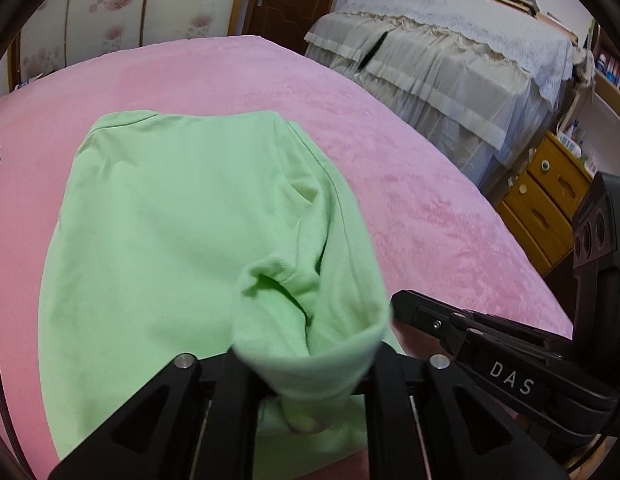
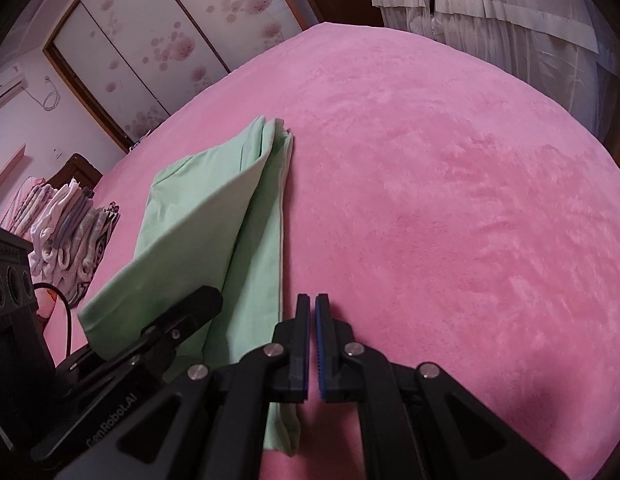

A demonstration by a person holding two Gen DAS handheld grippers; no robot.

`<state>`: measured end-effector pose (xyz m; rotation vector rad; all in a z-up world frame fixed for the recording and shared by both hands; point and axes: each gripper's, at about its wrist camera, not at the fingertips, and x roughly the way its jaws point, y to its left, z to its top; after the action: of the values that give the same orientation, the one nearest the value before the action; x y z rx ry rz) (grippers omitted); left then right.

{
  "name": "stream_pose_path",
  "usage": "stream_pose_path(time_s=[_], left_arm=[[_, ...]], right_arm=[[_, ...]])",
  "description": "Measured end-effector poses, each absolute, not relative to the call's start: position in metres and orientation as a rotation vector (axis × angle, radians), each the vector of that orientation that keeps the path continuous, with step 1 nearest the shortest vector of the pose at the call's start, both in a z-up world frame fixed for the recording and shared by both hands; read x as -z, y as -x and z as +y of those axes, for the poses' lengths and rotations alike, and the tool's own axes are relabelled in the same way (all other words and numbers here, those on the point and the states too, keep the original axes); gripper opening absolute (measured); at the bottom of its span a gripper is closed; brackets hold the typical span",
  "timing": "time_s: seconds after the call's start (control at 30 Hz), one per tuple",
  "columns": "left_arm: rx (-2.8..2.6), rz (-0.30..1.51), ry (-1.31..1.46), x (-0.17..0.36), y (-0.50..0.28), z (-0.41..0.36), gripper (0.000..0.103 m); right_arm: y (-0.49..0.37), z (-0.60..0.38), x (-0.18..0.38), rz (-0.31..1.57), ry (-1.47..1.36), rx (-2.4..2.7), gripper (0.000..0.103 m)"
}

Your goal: Fold small clothes

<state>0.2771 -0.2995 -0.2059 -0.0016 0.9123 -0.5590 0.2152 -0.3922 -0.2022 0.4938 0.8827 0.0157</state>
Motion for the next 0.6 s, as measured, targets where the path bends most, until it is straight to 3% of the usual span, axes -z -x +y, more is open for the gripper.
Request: stream_pose_path(time_s=[0.1,0.37,0.43,0.47,0.5,0.6], left_arm=[[0.591,0.918,-0.005,0.202,-0.269,-0.301,0.029],[0.625,0.902,-0.052,0.181,-0.23,-0.273,0.043],[0.592,0.876,-0.042,0.171,-0.222,-0.249,0.056],[0.562,0.862,-0.04,0.168,-0.217,-0.236,0.068],[0.519,0.839,-0.037,0.166,-0.209,-0.219,0.073],[0.434,0.821,-0.052,0.169,-0.197,-0.18,0.073]], right_arm=[[-0.208,-0.399,0.2,0.877,-0.509,-0.007,0.003],[-0.19,-0.412,0.186,0.88,-0.515,-0.01,0.003],[-0.184,-0.412,0.178,0.874,-0.517,-0.021,0.003],[-0.181,-0.412,0.173,0.871,-0.521,-0.03,0.005],[-0.178,-0.412,0.168,0.866,-0.53,-0.042,0.007],[-0.171,-0.406,0.156,0.85,-0.536,-0.067,0.033]])
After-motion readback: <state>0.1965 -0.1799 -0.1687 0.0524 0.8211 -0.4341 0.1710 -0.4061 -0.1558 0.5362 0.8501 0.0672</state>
